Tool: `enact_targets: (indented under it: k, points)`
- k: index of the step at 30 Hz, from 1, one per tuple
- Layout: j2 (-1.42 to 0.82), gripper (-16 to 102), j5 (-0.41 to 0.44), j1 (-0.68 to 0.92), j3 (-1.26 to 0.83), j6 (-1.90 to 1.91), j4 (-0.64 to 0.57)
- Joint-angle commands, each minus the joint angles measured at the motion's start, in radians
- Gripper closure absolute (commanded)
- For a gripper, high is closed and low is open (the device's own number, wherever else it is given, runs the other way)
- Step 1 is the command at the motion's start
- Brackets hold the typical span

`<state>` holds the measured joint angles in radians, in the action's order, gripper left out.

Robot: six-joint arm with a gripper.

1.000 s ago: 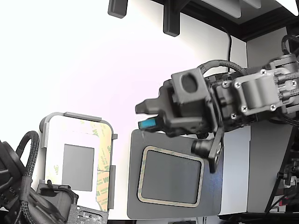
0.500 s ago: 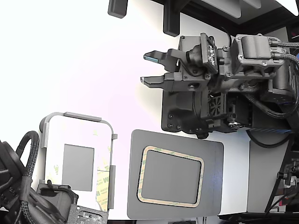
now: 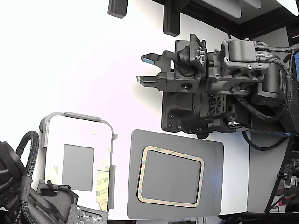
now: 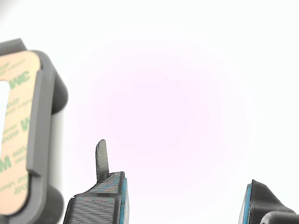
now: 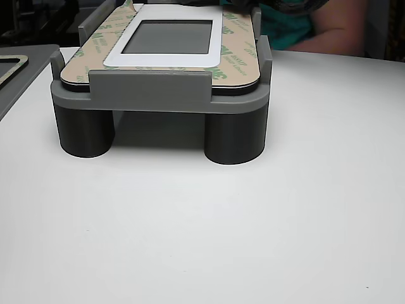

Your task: Peel off protective film from adhesive tape.

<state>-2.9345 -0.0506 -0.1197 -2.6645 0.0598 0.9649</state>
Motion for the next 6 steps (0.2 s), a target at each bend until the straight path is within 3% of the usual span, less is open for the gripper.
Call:
enact_targets:
  k: [1,6]
  points:
    - [-0.021,-14,0.002,-0.009,0.025,0.002,-0.008]
    - [-0.021,-14,0.002,-0.009,0.025,0.002,-0.008]
